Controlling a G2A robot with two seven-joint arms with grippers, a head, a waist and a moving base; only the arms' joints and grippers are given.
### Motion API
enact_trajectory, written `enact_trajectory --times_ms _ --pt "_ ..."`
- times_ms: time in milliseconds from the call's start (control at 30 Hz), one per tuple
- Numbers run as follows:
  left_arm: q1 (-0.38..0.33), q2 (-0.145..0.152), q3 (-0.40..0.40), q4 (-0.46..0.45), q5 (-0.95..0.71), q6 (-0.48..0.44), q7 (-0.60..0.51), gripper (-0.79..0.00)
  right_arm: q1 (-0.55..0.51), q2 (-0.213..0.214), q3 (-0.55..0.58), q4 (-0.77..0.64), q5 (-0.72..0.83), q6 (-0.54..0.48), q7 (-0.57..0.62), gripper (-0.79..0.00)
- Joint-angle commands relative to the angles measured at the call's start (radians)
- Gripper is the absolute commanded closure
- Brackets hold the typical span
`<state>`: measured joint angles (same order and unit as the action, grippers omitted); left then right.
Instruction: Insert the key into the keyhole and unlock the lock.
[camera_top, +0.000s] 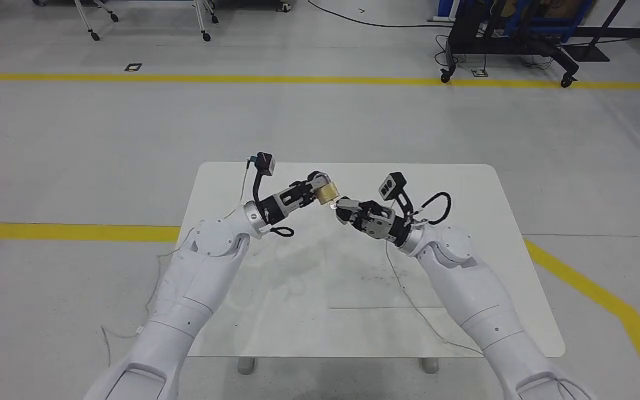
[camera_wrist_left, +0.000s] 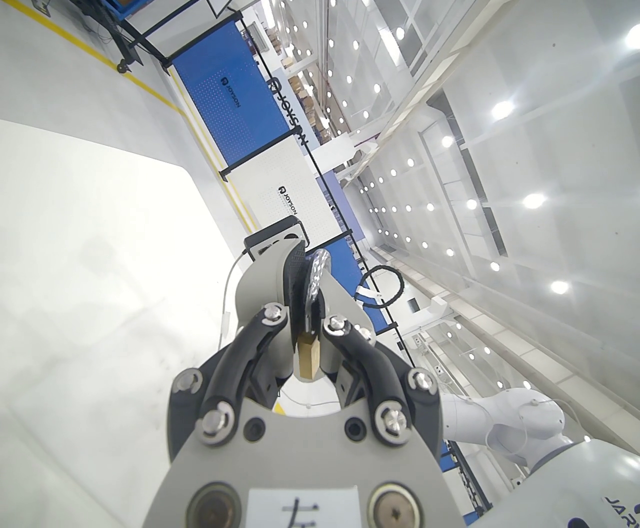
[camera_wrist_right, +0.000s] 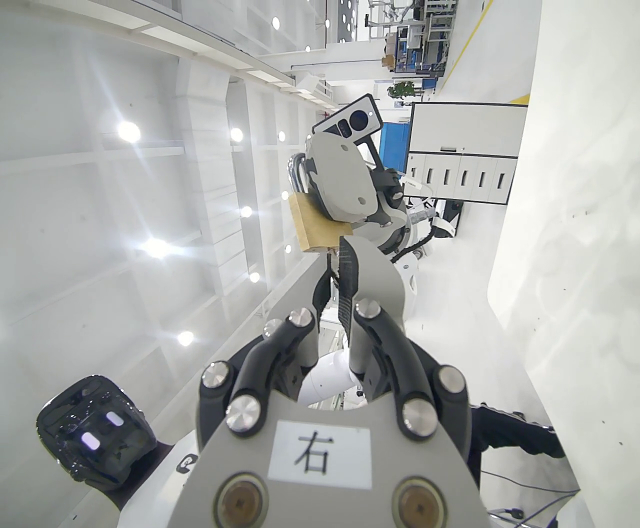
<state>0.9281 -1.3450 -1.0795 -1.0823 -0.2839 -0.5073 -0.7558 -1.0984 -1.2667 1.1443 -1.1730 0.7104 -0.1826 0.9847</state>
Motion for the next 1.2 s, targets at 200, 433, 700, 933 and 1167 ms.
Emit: enact_trajectory --times_ms 200,433,700,933,1167 --pt "-0.001 0.001 0.008 -0.01 0.056 -0.04 0.013 0.0 0.006 0.002 0.013 0.019 0.044 0.032 0.055 0.0" --pt "0.012 0.004 0.019 -0.038 0.153 -0.06 0.059 0.0 0.031 0.002 0.02 0.061 0.088 0.088 0.113 0.0" --pt "0.023 0.007 0.02 -0.063 0.236 -0.077 0.115 0.0 0.051 -0.002 0.016 0.094 0.12 0.131 0.122 0.0" --pt "0.036 0.011 0.016 -0.089 0.306 -0.102 0.156 0.0 0.085 -0.002 0.018 0.157 0.17 0.224 0.215 0.0" --pt "0.071 0.018 0.004 -0.151 0.518 -0.112 0.308 0.0 0.132 -0.004 0.009 0.237 0.193 0.309 0.275 0.0"
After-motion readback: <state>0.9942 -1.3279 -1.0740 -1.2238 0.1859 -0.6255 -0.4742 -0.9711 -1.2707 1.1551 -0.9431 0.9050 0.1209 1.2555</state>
